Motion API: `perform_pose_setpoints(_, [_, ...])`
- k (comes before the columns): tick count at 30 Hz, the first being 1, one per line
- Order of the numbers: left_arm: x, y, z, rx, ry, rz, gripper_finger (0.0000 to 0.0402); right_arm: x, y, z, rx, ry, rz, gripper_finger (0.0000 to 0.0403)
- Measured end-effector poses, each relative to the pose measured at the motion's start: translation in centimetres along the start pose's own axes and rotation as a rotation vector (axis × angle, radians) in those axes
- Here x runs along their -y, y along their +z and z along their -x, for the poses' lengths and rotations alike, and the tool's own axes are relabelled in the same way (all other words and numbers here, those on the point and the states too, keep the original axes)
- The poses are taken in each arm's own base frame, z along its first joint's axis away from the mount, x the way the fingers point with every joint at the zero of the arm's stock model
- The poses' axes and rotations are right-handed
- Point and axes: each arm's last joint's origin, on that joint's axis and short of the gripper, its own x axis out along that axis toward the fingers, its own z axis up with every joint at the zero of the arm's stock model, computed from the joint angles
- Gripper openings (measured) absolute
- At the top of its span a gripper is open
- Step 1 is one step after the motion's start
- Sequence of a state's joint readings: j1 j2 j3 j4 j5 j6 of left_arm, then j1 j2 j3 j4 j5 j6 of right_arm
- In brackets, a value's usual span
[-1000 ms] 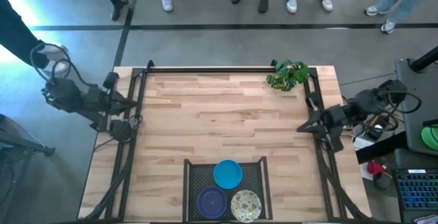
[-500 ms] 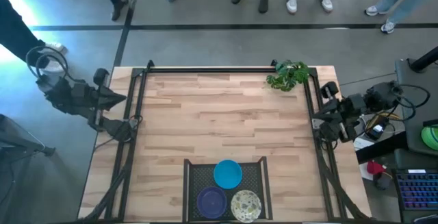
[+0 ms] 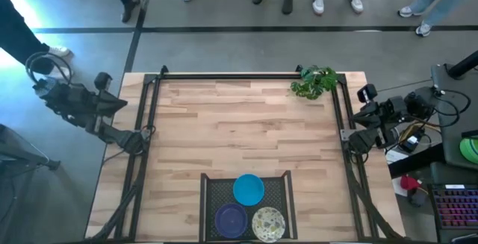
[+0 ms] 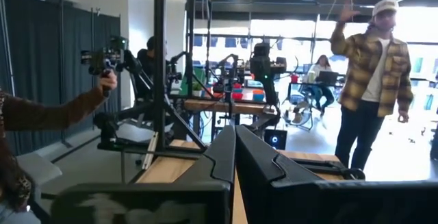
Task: Pick & Place Mini bowls
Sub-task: Return to Home Position
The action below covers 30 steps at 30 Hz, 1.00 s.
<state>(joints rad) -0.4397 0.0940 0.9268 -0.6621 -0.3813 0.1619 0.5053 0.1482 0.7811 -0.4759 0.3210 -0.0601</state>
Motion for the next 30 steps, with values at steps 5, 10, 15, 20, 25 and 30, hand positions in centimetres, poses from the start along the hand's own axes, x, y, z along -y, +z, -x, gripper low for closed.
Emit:
perform_pose_setpoints(5, [-0.5,-0.1,1.2,0.04,0.007,0.022,0.0,0.2,-0.1,0.7,0.018,-0.001,-0.006,0.0008])
perform_pose_setpoints(10, [-0.7,-0.3,2.0,0.065,0.011,0.031,0.0,0.4,-0.3,1.2,0.021,-0.001,-0.007,0.0008])
perform_pose_setpoints(15, [-0.8,-0.7,2.2,0.039,0.008,0.016,0.0,0.7,-0.4,2.1,0.042,-0.018,-0.015,0.0008])
perform_pose_setpoints(20, [-0.8,-0.7,2.2,0.036,0.007,0.011,0.0,1.0,-0.8,3.0,0.073,-0.028,-0.026,0.0008])
perform_pose_setpoints(25, [-0.8,-0.7,2.2,0.038,0.008,-0.008,0.0,1.0,-1.0,2.9,0.055,-0.047,-0.015,0.0008])
perform_pose_setpoints(30, [-0.8,-0.7,2.1,0.038,0.008,-0.013,0.0,1.0,-1.1,2.9,0.048,-0.051,-0.034,0.0008])
